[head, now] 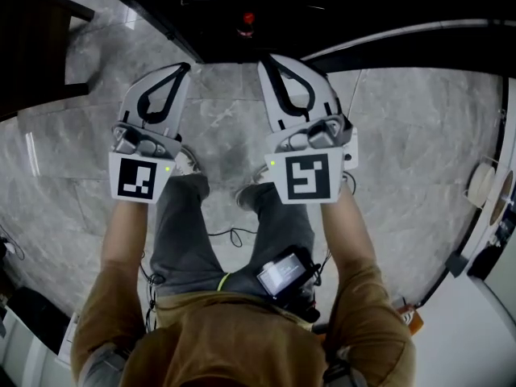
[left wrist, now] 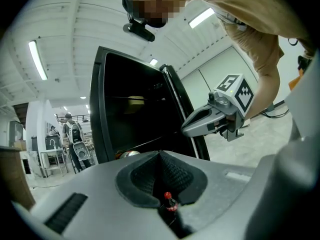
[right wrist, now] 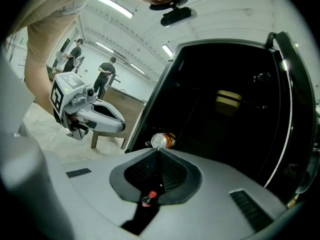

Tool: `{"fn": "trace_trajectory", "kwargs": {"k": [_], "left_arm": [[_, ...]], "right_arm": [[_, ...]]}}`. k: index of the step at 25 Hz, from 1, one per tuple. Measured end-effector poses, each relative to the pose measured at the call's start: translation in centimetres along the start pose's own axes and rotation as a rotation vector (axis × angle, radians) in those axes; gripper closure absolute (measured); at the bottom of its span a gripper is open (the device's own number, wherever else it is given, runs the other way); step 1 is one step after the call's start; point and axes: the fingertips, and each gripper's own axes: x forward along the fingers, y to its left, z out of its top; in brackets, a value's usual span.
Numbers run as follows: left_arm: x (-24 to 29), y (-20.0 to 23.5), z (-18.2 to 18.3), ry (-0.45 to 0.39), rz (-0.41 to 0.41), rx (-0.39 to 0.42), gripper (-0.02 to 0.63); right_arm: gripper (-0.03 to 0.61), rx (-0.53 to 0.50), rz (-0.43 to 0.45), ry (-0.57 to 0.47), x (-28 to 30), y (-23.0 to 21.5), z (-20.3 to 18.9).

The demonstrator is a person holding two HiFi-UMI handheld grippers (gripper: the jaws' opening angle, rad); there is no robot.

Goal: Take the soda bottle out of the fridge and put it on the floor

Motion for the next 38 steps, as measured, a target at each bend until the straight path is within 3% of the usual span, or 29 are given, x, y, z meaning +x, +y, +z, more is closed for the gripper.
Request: {"fn": "trace_trajectory", "kwargs": {"k": [7,14,29,33,35,38], "left_arm": [[1.9,-0.4,-2.8,-0.033,-0.002,0.011,0.618],[3.5,-1.0,-8.1,-0.049,0.003,0.011,0.618],[6.6,-3.4,-16.2,-0.067,-0.084,0.050,0.618],[7.3,-4.0,-17.8,-0.096,-0.108,0.119,0.618],[7.8,-4.6,-19.1,-0.097,-0.129,0.170,0.618],[8.3,-4.7,-21.0,-0.098,-0.128,0.172,0.618]], "right_arm": [[0.575,0.003,-0.042,-0.008,1.9,-0.8,-3.6],[0.575,0.013,-0.045,0.008,4.7,0.5,-8.9],[0.574,0.067,-0.042,0.030,10.3,2.7,-17.4],[0.503,0.068,-0.058,0.019,12.1,2.9,-18.9],[0.502,0.063,-0.069,0.006,13.0,3.2,-19.7],[0.477,0.068,-0.069,-0.003,14.0,3.7,-21.2]]}}
